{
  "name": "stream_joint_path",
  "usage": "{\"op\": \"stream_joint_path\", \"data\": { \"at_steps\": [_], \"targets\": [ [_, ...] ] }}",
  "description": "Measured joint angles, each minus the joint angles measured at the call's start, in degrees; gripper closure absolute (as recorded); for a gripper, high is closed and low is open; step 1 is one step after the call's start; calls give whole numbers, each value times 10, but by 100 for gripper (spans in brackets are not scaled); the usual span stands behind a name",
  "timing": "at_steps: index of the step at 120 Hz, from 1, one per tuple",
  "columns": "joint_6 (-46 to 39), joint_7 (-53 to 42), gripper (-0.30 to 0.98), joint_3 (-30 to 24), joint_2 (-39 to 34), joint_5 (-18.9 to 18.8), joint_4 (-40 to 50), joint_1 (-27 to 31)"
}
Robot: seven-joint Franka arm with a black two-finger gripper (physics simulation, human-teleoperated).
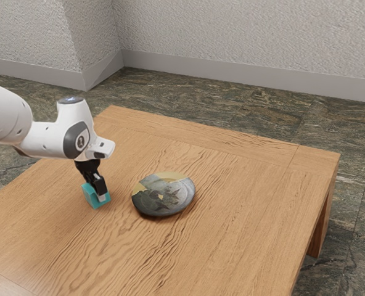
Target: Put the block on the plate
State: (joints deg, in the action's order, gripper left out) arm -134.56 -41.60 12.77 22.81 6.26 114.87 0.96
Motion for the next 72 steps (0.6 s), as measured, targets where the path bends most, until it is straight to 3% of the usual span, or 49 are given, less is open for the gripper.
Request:
{"op": "stream_joint_path", "data": {
  "at_steps": [9, 14, 46, 72],
  "targets": [
    [-3, -3, 25, -1, 0, 1, 1, 0],
    [-5, -4, 30, -1, -1, 0, 1, 0],
    [4, -9, 30, -3, -39, -3, 1, -4],
    [25, -11, 31, -16, -83, -3, -2, -52]
  ]
}}
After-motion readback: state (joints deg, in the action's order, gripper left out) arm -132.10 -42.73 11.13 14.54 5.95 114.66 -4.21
